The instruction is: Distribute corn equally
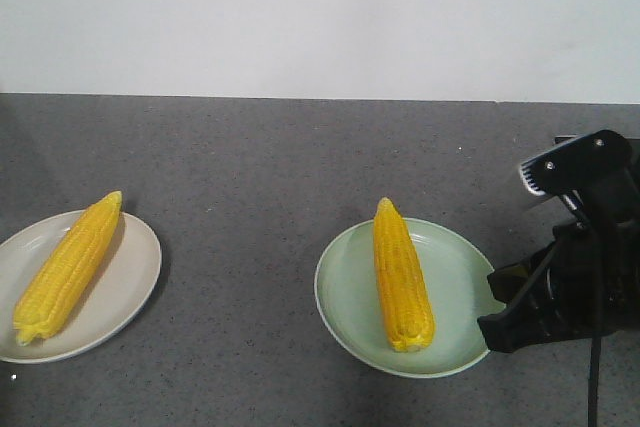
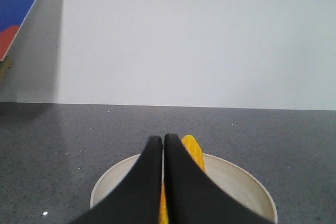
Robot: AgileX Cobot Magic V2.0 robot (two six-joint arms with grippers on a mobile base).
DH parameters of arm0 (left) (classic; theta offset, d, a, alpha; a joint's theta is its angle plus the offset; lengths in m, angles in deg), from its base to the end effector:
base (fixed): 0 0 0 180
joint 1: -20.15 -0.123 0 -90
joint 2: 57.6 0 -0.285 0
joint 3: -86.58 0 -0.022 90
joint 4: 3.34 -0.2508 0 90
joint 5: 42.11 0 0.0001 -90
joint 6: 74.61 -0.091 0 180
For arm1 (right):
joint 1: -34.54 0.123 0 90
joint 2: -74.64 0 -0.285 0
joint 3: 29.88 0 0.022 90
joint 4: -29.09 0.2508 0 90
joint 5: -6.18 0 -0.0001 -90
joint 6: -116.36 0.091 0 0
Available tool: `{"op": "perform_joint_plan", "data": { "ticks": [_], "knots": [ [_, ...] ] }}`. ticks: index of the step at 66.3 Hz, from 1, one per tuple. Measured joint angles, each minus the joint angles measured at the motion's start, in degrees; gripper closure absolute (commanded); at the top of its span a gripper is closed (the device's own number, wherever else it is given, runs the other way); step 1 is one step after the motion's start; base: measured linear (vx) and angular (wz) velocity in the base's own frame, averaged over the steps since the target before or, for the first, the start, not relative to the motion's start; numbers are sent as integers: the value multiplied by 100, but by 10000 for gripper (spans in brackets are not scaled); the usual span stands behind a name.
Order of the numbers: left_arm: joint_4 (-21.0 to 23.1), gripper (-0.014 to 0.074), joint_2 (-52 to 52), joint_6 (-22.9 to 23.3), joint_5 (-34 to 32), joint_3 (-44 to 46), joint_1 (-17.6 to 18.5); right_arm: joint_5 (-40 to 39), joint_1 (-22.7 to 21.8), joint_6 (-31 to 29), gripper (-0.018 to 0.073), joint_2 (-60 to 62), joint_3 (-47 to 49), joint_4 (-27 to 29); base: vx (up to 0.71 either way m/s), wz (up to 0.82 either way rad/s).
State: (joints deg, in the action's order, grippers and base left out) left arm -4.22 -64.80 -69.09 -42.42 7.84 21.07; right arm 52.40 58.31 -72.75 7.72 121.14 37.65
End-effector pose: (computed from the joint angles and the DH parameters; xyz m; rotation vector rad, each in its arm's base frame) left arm 0.0566 -0.0009 0.2053 -0.0485 1.4942 -0.0783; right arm 0.1753 0.0879 0.3101 -0.6249 2.4101 0.2862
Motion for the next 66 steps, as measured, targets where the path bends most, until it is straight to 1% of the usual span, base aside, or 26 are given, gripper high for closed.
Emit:
{"op": "perform_joint_plan", "data": {
  "ticks": [57,62,66],
  "knots": [
    [0,603,0,0,-26,0,0,-22,-6,-20,570,80,-65,-24,0,0],
    [0,604,0,0,-26,0,0,-160,-93,-31,570,306,-253,-59,0,0],
    [0,604,0,0,-26,0,0,-517,-244,-31,570,597,-563,-106,0,0]
  ]
}}
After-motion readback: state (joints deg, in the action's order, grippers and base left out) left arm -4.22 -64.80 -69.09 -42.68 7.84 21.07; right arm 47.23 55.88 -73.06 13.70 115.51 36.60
